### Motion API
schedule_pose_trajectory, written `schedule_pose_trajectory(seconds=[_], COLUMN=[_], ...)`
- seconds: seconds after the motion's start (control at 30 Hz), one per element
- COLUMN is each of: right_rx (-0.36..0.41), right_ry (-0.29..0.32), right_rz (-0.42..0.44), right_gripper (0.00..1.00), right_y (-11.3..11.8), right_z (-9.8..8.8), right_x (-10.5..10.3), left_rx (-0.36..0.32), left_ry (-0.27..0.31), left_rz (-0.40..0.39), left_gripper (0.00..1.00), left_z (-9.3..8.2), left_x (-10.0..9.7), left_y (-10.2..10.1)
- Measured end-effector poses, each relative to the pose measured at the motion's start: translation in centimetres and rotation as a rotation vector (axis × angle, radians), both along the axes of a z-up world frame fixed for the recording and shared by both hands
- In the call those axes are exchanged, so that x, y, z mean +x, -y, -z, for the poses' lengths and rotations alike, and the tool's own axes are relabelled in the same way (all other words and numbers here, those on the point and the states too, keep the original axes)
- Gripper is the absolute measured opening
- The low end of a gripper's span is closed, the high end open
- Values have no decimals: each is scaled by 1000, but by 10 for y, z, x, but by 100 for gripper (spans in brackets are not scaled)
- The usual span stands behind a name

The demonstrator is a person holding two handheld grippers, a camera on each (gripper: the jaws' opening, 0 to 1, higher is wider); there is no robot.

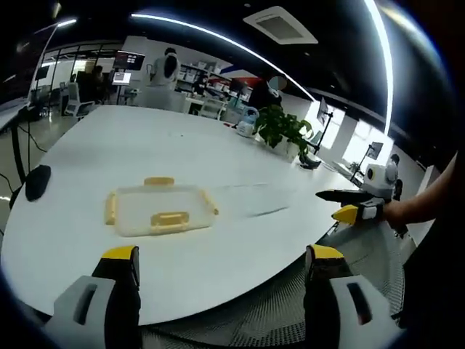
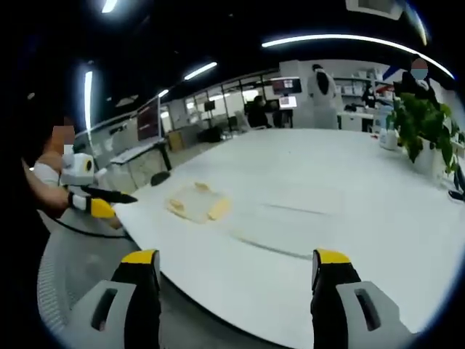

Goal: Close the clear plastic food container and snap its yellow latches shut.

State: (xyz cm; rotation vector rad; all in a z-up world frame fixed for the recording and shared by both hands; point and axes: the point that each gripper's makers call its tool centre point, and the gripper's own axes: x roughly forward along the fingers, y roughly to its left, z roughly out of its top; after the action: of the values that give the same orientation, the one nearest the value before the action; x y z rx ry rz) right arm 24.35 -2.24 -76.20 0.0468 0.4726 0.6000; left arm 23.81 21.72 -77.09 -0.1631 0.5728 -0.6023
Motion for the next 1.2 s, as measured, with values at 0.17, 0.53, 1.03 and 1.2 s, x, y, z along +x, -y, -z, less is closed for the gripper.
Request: schedule_pose_trajectory(seconds=[0.17, 0.53, 1.03, 1.2], right_rx=[-5, -7, -4, -5], right_ry=[-22, -27, -19, 3], right_rz=[1, 7, 10, 15], right_gripper=[88, 88, 86, 83], right_y=[2, 3, 3, 4], right_z=[3, 4, 2, -2], right_x=[0, 0, 1, 2], left_rx=[5, 15, 20, 10], left_ry=[-9, -19, -19, -15], left_rz=[-4, 15, 30, 30], left_gripper=[96, 95, 94, 92], left_z=[1, 4, 4, 3], left_x=[2, 1, -1, -2], left_y=[0, 3, 3, 2])
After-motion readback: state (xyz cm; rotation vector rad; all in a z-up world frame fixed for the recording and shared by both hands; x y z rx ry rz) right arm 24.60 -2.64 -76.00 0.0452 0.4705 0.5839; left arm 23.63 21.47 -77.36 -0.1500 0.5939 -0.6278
